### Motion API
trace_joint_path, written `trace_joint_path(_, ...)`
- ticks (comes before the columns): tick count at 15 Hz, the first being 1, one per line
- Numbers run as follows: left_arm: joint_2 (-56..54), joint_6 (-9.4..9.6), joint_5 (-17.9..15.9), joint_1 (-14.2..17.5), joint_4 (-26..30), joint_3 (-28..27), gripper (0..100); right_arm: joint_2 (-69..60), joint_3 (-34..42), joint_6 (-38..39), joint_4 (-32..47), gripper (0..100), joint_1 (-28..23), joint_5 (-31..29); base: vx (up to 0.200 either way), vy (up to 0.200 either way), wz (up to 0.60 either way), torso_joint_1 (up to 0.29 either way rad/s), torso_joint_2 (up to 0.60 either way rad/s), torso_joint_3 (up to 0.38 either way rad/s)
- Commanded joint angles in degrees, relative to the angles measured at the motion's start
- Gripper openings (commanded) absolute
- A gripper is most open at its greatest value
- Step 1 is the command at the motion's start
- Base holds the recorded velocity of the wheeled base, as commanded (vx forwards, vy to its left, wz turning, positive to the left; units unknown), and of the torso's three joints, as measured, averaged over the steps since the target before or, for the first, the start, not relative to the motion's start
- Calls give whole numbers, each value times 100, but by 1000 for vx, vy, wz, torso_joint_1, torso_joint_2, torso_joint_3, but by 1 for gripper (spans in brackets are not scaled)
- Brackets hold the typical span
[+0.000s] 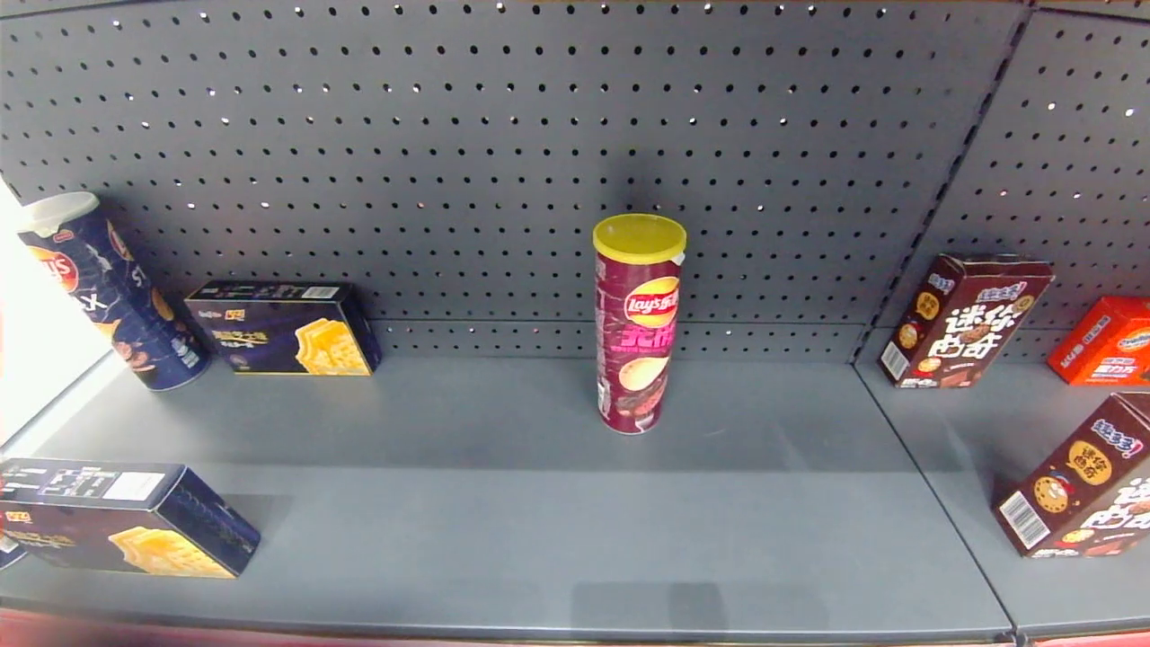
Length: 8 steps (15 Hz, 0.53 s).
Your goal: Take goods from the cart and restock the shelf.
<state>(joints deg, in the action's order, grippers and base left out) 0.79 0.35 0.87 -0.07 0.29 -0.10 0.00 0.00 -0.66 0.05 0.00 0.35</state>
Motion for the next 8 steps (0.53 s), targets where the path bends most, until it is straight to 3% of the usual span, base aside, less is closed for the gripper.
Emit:
trace_joint_path(1, 9, 0, 1, -1, -3, 1, 100, 0, 0, -4, 4, 100, 0, 0, 0, 0, 600, -2, -2, -2)
trace_joint_path(8, 9, 0, 1, 7, -3, 1, 100, 0, 0, -4, 4, 100, 0, 0, 0, 0, 600, 6, 3, 1)
